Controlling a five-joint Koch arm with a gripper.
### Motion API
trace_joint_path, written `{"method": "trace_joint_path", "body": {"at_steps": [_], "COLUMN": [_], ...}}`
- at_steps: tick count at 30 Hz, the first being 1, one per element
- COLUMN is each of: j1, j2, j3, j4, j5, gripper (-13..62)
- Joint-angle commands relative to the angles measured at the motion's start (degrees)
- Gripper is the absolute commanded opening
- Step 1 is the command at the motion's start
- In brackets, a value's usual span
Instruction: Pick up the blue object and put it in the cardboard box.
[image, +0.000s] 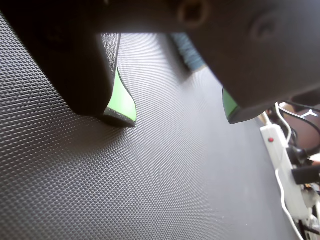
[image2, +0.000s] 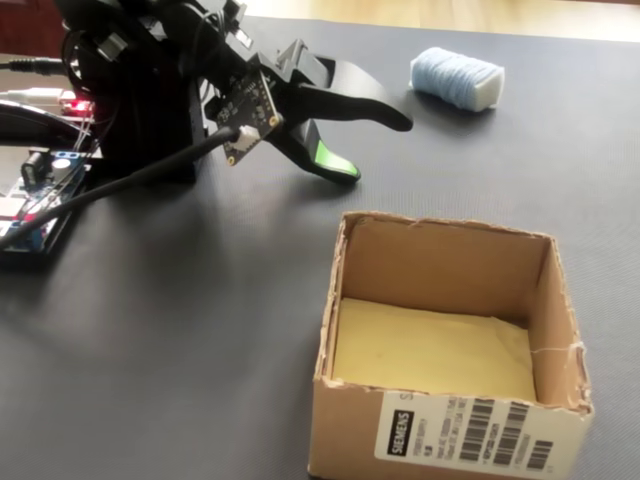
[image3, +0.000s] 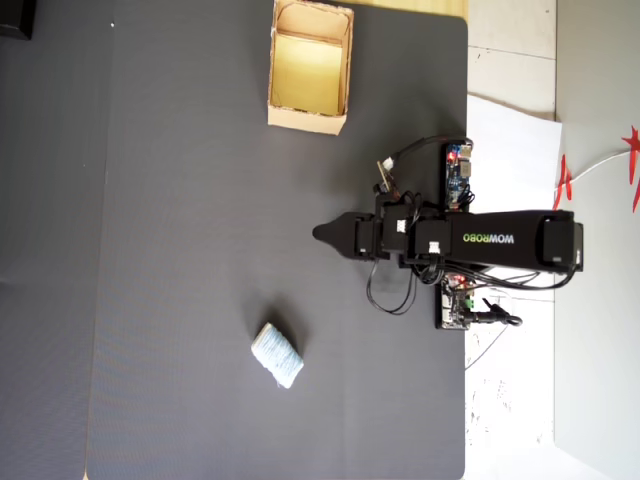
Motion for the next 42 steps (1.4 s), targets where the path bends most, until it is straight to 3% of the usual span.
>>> {"method": "trace_joint_path", "body": {"at_steps": [1,5,19,42], "j1": [-0.2,-0.8,-19.3,-36.3], "j2": [4.7,4.7,4.7,3.7], "j3": [2.2,2.1,2.1,-0.4], "j4": [4.7,2.5,-4.7,0.4], "j5": [0.4,0.3,-0.1,0.9], "gripper": [34.6,34.5,33.7,32.8]}}
